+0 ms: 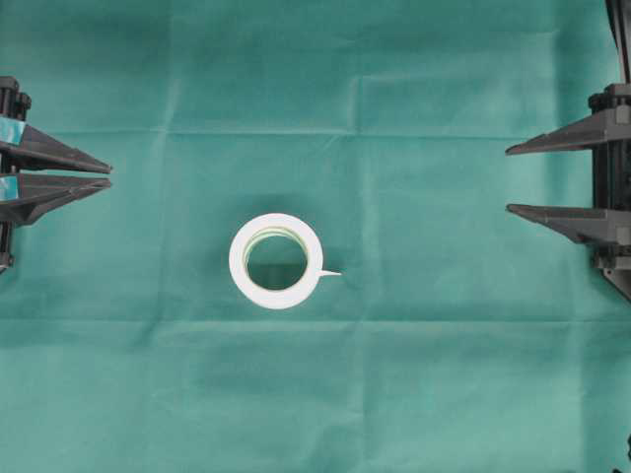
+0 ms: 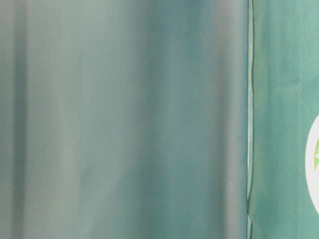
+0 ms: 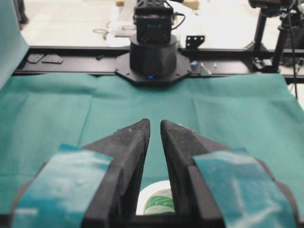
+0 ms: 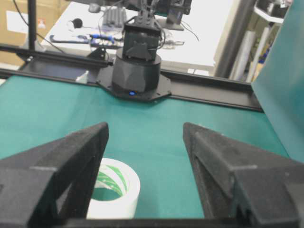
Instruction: Peel off the duct tape with your right arm.
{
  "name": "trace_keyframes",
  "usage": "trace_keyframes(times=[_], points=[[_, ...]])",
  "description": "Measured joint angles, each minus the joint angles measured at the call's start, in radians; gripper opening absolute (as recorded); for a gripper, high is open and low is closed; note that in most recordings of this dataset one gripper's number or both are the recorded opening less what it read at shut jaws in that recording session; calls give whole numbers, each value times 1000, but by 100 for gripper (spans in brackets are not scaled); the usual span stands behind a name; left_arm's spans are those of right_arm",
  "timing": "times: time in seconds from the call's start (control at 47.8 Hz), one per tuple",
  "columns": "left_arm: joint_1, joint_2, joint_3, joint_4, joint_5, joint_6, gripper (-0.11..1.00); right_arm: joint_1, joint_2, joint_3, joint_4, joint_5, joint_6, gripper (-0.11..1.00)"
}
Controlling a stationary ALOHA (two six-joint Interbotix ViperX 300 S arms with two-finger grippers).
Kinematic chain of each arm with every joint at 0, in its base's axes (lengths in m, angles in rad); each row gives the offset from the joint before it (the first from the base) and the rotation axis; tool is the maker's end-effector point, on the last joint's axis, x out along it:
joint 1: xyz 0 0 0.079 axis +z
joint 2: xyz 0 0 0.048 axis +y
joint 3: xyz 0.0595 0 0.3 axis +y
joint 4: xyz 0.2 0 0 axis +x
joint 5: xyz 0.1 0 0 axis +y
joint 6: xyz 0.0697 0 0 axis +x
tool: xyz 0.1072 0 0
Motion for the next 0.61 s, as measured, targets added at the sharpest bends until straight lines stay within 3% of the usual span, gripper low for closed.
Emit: trace_keyframes(times=[0.042,0.168,0.272,0.503,0.607], points=[[0,0,2,-2,0,5,22,0,2,0,2,-2,6,22],[-3,2,20,-6,-3,6,1,-6,2,6,6,-14,34,0],[-18,2,32,-8,-2,8,0,-11,2,18,6,-29,74,-9],[-51,2,41,-8,-3,3,1,-12,2,35,6,-38,135,-9],[-60,2,41,-9,-3,2,3,-12,3,38,6,-40,135,-2]])
